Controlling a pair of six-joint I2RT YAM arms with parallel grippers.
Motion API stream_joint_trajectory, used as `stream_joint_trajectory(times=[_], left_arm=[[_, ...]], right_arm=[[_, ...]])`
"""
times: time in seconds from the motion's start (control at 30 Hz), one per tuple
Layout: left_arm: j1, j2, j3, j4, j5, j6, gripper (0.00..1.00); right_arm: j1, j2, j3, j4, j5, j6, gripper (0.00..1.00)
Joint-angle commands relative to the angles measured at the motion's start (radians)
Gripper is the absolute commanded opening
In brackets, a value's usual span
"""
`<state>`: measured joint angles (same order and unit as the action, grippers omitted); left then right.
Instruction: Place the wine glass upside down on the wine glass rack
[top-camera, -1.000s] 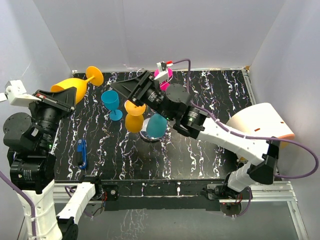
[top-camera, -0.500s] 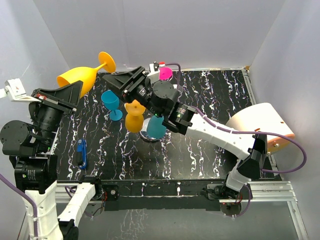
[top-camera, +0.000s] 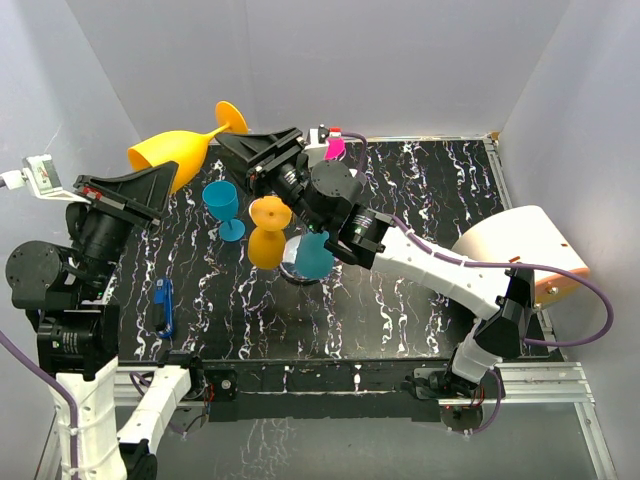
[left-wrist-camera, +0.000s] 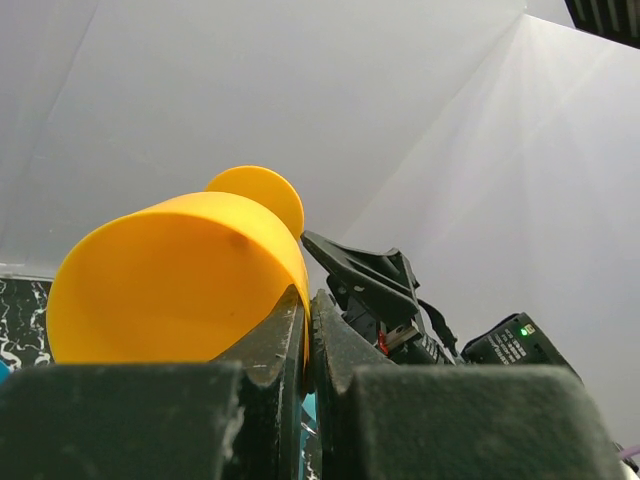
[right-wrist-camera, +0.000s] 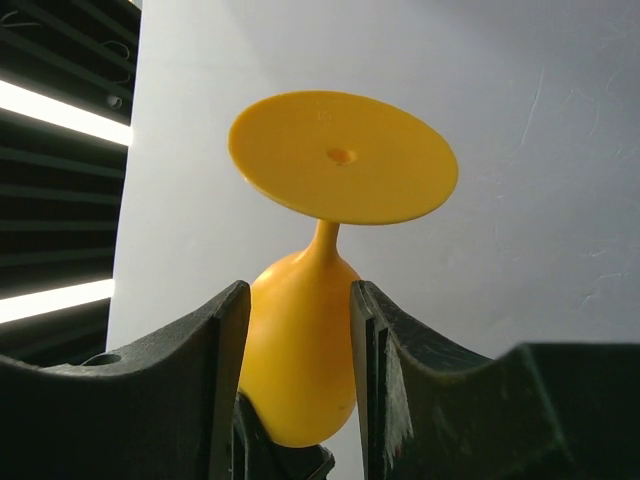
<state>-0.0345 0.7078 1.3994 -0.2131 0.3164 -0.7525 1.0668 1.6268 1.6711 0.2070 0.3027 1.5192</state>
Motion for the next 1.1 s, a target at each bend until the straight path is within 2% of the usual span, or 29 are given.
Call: stream_joint_trajectory(times=[0.0, 0.27, 0.37, 0.47, 0.67, 0.7, 0.8, 0.93, 1.07], left_arm=[[0.002, -0.011, -0.021, 0.095, 0.077, -0.013, 0.0], [-0.008, -0.021, -0.042, 0.165, 0.152, -0.028, 0.0], [-0.013, -0.027, -0.048, 0.181, 0.174, -0.025, 0.0], [-0.016, -0.035, -0.055, 0.175, 0.172, -0.018, 0.0], [-0.022, -0.044, -0.073, 0.174, 0.188, -0.007, 0.0], [-0.024, -0.043, -0.075, 0.175, 0.197, -0.004, 0.01], [-0.028, -0.044, -0.074, 0.155, 0.184, 0.012, 0.2], [-0.03, -0.062, -0.057, 0.057, 0.084, 0.032, 0.45], [-0.029, -0.076, -0.039, -0.072, -0.033, 0.04, 0.6]], right_arm=[[0.004, -0.013, 0.036, 0.032, 0.049, 0.03, 0.41], [-0.002, -0.01, 0.036, 0.068, 0.05, 0.022, 0.38], [-0.002, -0.007, 0.032, 0.082, 0.055, 0.021, 0.34], [-0.002, -0.007, 0.011, 0.139, 0.05, 0.009, 0.18], [-0.002, -0.019, -0.031, 0.229, 0.066, -0.053, 0.0], [-0.003, -0.022, -0.033, 0.236, 0.07, -0.067, 0.0], [-0.002, -0.027, -0.043, 0.291, 0.06, -0.153, 0.0], [-0.002, -0.045, -0.052, 0.35, 0.057, -0.289, 0.0], [-0.002, -0.071, -0.071, 0.392, 0.09, -0.448, 0.0]])
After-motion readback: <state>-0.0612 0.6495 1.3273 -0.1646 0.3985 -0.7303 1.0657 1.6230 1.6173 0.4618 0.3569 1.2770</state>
